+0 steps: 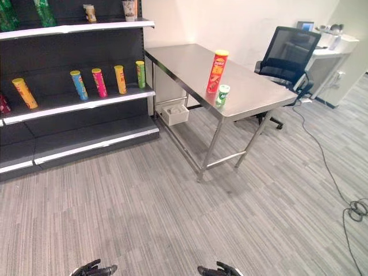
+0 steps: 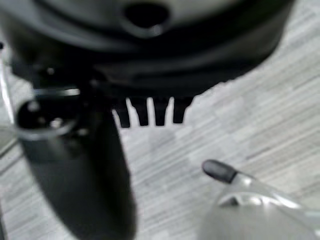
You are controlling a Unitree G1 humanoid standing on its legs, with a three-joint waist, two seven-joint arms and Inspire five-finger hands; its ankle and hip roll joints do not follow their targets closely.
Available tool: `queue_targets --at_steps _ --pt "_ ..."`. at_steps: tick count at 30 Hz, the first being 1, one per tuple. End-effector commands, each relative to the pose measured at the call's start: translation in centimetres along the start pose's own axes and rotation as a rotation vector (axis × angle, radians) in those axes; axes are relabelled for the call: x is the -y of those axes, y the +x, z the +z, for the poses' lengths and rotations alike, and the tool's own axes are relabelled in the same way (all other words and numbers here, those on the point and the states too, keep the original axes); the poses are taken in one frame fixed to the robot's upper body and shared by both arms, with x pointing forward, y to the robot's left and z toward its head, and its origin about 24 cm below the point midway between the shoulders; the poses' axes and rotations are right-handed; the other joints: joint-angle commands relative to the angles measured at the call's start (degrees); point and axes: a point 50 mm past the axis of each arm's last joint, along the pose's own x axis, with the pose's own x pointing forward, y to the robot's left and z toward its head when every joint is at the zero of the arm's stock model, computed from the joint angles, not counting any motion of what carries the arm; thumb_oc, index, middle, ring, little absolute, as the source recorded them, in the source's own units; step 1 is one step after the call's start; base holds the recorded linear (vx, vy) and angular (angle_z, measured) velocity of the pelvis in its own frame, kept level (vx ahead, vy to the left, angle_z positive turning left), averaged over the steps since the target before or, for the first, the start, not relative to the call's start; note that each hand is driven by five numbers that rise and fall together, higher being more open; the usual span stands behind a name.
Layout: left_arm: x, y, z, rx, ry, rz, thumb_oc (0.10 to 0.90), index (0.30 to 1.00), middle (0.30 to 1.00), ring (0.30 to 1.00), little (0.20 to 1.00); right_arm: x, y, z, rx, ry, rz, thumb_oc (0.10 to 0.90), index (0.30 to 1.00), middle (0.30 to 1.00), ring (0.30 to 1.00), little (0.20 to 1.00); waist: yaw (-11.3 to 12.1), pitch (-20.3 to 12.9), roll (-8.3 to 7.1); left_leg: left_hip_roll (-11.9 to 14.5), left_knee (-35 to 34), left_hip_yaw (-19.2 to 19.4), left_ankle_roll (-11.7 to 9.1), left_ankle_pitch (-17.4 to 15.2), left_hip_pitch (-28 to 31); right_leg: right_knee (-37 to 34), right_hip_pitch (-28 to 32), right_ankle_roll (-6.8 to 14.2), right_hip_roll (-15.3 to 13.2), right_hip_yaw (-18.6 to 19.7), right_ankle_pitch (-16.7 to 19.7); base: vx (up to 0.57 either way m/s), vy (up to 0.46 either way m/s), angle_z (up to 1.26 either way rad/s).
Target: Put the goods on the table back onto the shelves and tidy them up.
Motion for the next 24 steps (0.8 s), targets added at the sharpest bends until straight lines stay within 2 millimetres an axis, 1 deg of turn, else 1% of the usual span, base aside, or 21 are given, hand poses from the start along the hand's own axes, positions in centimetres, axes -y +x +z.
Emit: queue_targets --at_steps 1,5,14,15,18,19,20,21,22,23,24 --pt "-0.7 0.4 3.6 0.139 -0.001 0.017 0.8 0.9 0.9 0.9 0.9 1.2 0.2 2.2 0.08 0.023 -0.023 0.8 0.9 0.9 0.9 0.9 0.1 0.17 -1.28 3.21 -2.02 -0.19 -4.85 2.38 1.24 -2.59 1.49 8.05 -5.9 -1.09 7.03 0.0 0.0 0.0" --pt "-0.4 0.5 3.7 0.137 0.007 0.005 0.8 0.9 0.9 0.9 0.9 1.1 0.3 2.2 0.074 0.027 -0.022 0.8 0.9 0.9 0.9 0.9 -0.01 0.18 -1.2 3.16 -2.02 -0.14 -4.85 2.36 1.32 -2.67 1.46 8.02 -5.88 -0.93 7.07 0.0 0.0 0.0" --pt "-0.3 0.5 3.2 0.114 0.015 0.005 0.8 0.9 0.9 0.9 0.9 1.0 0.2 2.3 0.08 0.01 -0.014 0.8 0.9 0.9 0.9 0.9 -0.21 0.4 -1.21 3.35 -2.02 -0.12 -4.89 2.43 1.55 -2.71 1.47 7.8 -5.65 -0.56 6.85 0.0 -0.021 0.0" --pt "-0.3 0.5 2.7 0.093 0.013 0.008 0.8 0.9 0.9 0.9 0.9 1.2 0.2 2.2 0.077 0.003 -0.018 0.8 0.9 0.9 0.9 0.9 -0.2 0.88 -1.3 3.88 -2.02 -0.16 -5.22 2.84 1.58 -2.96 1.24 7.53 -5.0 -0.19 6.57 -0.01 -0.108 -0.02" --pt "-0.4 0.5 2.5 0.086 0.008 0.01 0.8 0.9 0.9 0.9 0.9 1.2 0.2 2.2 0.074 -0.001 -0.017 0.8 0.9 0.9 0.9 0.9 0.05 1.03 -1.33 4.15 -2.02 0.23 -5.37 3.11 1.62 -3.03 0.96 7.47 -4.71 0.11 6.45 0.0 -0.089 -0.09" --pt "-0.7 0.4 2.0 0.07 -0.013 0.024 0.8 0.9 0.9 0.9 0.9 1.3 0.2 2.5 0.08 -0.008 -0.017 0.8 0.9 0.9 0.9 0.9 0.53 1.47 -1.45 4.75 -2.02 0.44 -5.69 3.8 1.89 -3.03 0.79 7.11 -3.95 0.44 5.97 0.0 -0.208 -0.24" --pt "-0.9 0.4 2.2 0.077 -0.027 0.035 0.8 0.9 0.9 0.9 0.9 1.3 0.2 2.6 0.083 -0.014 -0.018 0.8 0.9 0.9 0.9 0.9 0.97 2.36 -1.7 5.2 -1.06 -0.29 -6.05 4.9 1.43 -3.03 0.85 6.6 -3.48 0.64 5.62 0.0 -0.191 -0.17" --pt "-0.9 0.4 2.2 0.077 -0.027 0.035 0.8 0.9 0.9 0.9 0.9 1.3 0.2 2.6 0.084 -0.014 -0.018 0.8 0.9 0.9 0.9 0.9 0.96 2.36 -1.7 5.2 -1.05 -0.3 -6.05 4.9 1.43 -3.03 0.85 6.6 -3.48 0.63 5.62 -0.03 -0.14 -0.16" --pt "-0.9 0.4 2.4 0.081 -0.031 0.037 0.8 0.9 0.9 0.9 0.9 1.4 0.3 2.8 0.089 -0.013 -0.018 0.8 0.9 0.9 0.9 0.9 1.03 2.97 -1.94 5.82 1.79 -0.87 -6.41 4.55 -0.12 -3.03 0.75 6.26 -3.32 0.58 5.5 -0.02 -0.053 -0.01" --pt "-0.9 0.4 2.4 0.081 -0.031 0.037 0.8 0.9 0.9 0.9 0.9 1.4 0.3 2.8 0.089 -0.013 -0.018 0.8 0.9 0.9 0.9 0.9 1.02 2.95 -1.94 5.83 1.83 -0.89 -6.41 4.53 -0.16 -3.03 0.73 6.26 -3.32 0.57 5.5 -0.08 -0.239 -0.03" --pt "-1.0 0.5 3.0 0.104 -0.047 0.042 0.8 0.9 0.9 0.9 0.9 1.7 0.2 3.4 0.115 -0.005 -0.029 0.8 0.9 0.9 0.9 0.9 1.58 5.09 -2.45 7.83 11.59 -3.45 -7.67 5.18 -5.87 -3.03 0.73 4.78 -2.34 0.4 4.56 -0.07 -0.294 0.05"
